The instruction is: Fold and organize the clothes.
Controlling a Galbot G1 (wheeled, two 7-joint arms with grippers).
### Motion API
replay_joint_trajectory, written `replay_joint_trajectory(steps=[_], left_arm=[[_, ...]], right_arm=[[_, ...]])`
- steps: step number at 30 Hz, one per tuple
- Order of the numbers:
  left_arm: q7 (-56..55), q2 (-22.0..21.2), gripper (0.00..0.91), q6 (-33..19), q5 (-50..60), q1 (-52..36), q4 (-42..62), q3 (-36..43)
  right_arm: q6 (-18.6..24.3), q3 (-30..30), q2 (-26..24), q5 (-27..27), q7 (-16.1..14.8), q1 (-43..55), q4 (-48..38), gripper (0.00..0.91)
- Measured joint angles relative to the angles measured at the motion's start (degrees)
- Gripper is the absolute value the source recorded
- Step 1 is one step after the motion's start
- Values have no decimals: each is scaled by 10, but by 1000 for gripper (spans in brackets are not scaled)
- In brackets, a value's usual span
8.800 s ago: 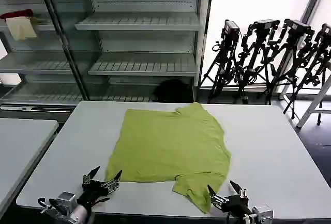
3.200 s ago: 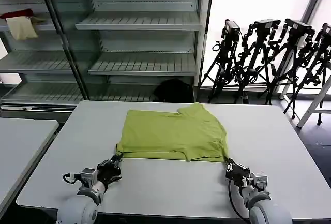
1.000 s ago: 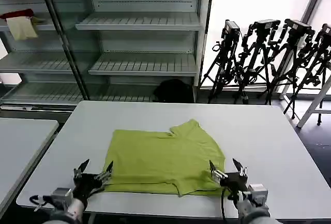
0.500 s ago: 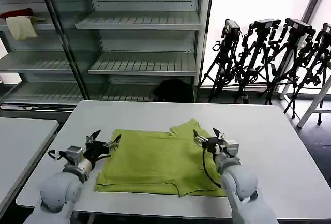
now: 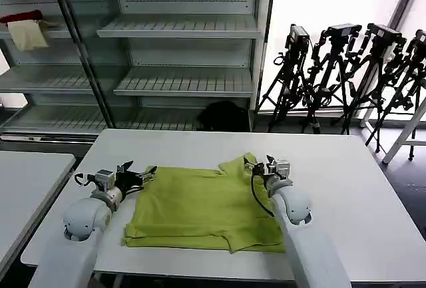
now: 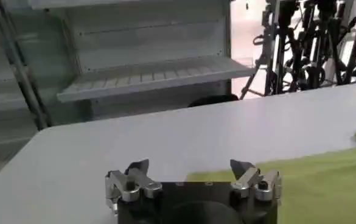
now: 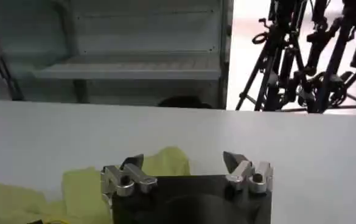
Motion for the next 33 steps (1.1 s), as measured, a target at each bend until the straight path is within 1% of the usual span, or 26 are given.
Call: replay_joint_trajectory(steps=[6,10,11,12,13,14,15,16,17,18,19,20,21,22,23,24,33], left_arm=[[6,-1,907,1,12,-15,25,11],[10,-3,877,1,17,-17,33,17],[11,-4,786,1,18,-17,34,18],[12,-4,766,1,18,-17,35,19],[13,-5,715,1,19,-17,37,20],[13,-6,645,1,19,-17,38,20],[14,-7,574,1,20,-16,40,20],[15,-8,534,1,20,-16,40,20],[16,-9,383,1,20,-16,41,20],[18,-9,151,0,20,-15,41,20],[20,-10,91,0,20,-14,42,19],[21,-10,50,-1,21,-14,43,19],[23,-11,10,-1,22,-14,44,19],[25,-12,10,-1,21,-13,44,18],[26,-12,10,-1,21,-12,44,17],[28,-12,10,-1,21,-12,44,16],[38,-12,10,-1,17,-2,36,12]], right_arm=[[0,-4,3,-6,-3,10,-21,907],[1,-4,3,-10,-5,12,-28,877],[1,-5,3,-11,-6,12,-29,867],[1,-5,3,-12,-6,12,-30,836],[1,-5,2,-13,-8,12,-31,816],[1,-6,2,-15,-9,12,-33,806],[2,-6,2,-16,-10,12,-34,766],[3,-7,2,-18,-11,12,-36,766],[3,-7,2,-20,-13,12,-38,756],[3,-8,2,-22,-15,12,-39,695],[3,-8,2,-24,-16,12,-40,645],[3,-8,2,-26,-18,12,-40,584],[3,-8,2,-28,-19,11,-40,413],[3,-8,2,-29,-19,10,-40,232],[3,-8,2,-29,-20,10,-39,131],[3,-9,2,-30,-20,9,-39,0],[3,-13,2,-36,-26,0,-26,0]])
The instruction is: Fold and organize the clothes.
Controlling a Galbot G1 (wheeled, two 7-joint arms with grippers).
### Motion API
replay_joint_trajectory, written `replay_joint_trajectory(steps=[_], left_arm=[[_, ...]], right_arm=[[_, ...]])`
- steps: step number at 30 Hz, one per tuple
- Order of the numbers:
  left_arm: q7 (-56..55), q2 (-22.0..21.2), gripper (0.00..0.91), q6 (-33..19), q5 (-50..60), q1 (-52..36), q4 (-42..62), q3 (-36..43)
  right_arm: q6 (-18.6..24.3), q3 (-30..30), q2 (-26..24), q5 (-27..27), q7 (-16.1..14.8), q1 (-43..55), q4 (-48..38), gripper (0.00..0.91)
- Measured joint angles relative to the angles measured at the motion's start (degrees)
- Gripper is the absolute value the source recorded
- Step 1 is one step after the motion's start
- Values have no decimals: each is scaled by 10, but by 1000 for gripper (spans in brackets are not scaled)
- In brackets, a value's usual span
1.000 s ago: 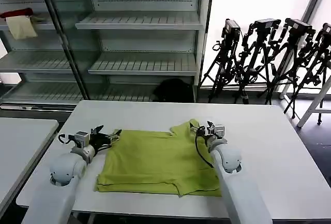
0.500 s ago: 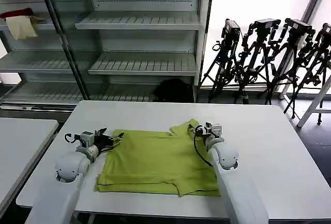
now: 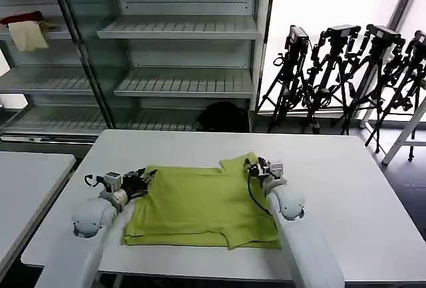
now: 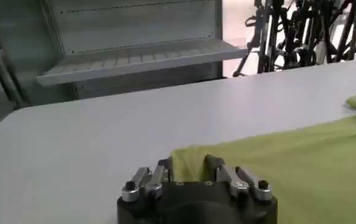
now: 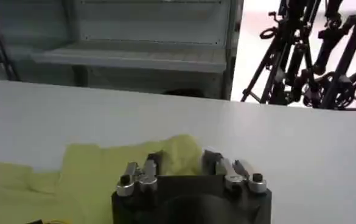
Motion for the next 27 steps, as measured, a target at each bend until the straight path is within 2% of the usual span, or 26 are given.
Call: replay_joint_trajectory(steps=[14,27], left_arm=[[-7,0,0,3,-18,8,-24,-10],[-11,1,0,0,-62,46,-98,-43]], right_arm=[[-3,10,1,24,10,-16,50,0],[-3,20,-26,59,18,-77,160,0]])
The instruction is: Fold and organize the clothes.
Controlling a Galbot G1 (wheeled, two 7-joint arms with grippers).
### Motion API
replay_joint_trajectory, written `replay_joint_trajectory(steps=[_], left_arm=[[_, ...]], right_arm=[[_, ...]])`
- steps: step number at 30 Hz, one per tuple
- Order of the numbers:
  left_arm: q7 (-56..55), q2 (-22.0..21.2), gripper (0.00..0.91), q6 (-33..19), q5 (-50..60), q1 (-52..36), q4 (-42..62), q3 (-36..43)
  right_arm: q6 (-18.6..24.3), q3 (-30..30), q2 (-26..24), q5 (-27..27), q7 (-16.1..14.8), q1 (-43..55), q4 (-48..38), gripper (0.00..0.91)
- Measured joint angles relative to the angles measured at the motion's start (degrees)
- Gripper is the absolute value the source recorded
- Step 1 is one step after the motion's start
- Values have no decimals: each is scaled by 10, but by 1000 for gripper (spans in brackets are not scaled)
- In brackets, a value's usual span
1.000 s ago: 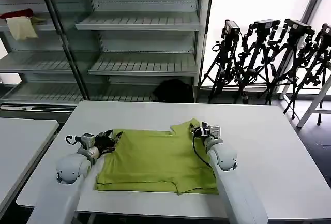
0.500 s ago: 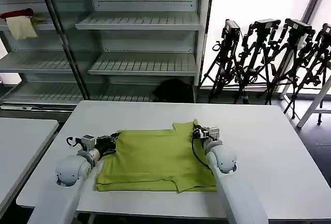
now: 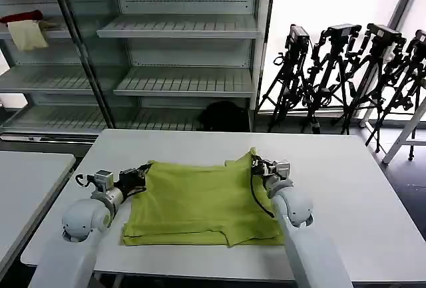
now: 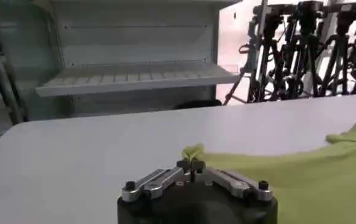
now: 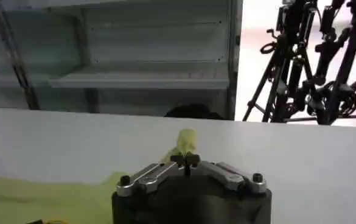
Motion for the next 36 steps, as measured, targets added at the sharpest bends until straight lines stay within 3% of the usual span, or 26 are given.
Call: replay_joint_trajectory(steps=[18,36], left_arm=[[44,1,0,-40,-4,159,-99,-66],[66,-1,10,-63,20,253,-146,-102]], right_arm=[[5,37,-13,-16,-26,-198,158,0],[6,48,-10,-40,-27,-280,200,0]])
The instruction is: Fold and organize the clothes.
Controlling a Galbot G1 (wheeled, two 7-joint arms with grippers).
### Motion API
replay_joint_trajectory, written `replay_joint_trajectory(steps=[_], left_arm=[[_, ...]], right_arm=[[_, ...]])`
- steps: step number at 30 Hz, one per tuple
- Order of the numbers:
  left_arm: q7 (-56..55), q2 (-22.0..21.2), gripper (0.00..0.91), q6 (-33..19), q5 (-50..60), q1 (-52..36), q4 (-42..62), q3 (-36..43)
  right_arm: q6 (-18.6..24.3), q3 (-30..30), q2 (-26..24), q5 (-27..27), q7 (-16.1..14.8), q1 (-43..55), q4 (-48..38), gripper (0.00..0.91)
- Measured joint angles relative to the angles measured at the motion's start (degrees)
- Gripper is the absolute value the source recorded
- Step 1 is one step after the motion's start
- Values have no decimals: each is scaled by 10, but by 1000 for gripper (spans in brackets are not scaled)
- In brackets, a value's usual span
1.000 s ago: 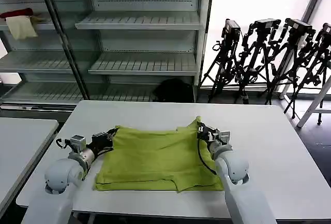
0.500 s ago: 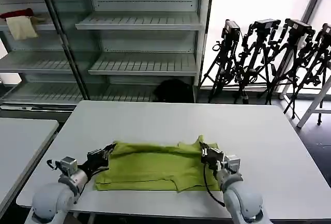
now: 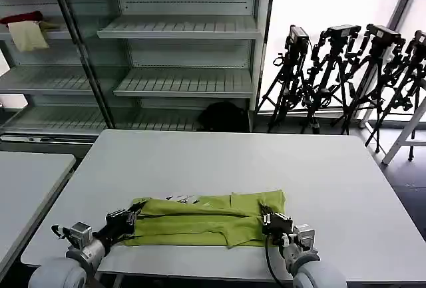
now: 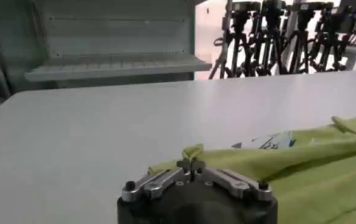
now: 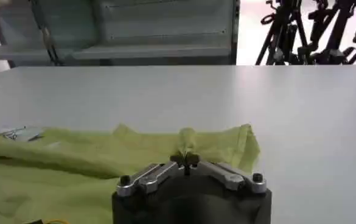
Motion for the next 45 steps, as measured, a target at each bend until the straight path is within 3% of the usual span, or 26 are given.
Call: replay_joint_trajectory(steps=[1,2,3,4,5,6,19,24,36,45], left_arm=[[0,0,10,0,2,3,-2,-1],[0,-2,20,0,4,6,-5,-2],[0,-3,131,0,6,8,-7,-2],[-1,-4,504,0,8,9,-8,-2],[-2,-5,595,-1,11,9,-10,-1],[-3,-7,907,-1,13,10,-12,1],[-27,-21,907,6,55,15,-25,15],[-43,-28,907,8,68,16,-34,15],[-126,-73,907,-23,39,54,-71,2],[-175,-115,907,-47,45,73,-58,25]], right_arm=[[0,0,0,-2,1,-1,0,0],[0,0,0,-3,1,-3,1,71],[0,-1,1,-5,2,-4,1,786],[0,-2,2,-7,3,-5,1,907],[1,-2,3,-10,4,-6,1,907],[1,-2,4,-15,4,-8,2,907],[2,1,9,-112,8,-28,24,907],[7,7,11,-125,8,-28,39,907],[53,57,10,-17,15,28,69,907],[63,71,19,18,14,63,66,907]])
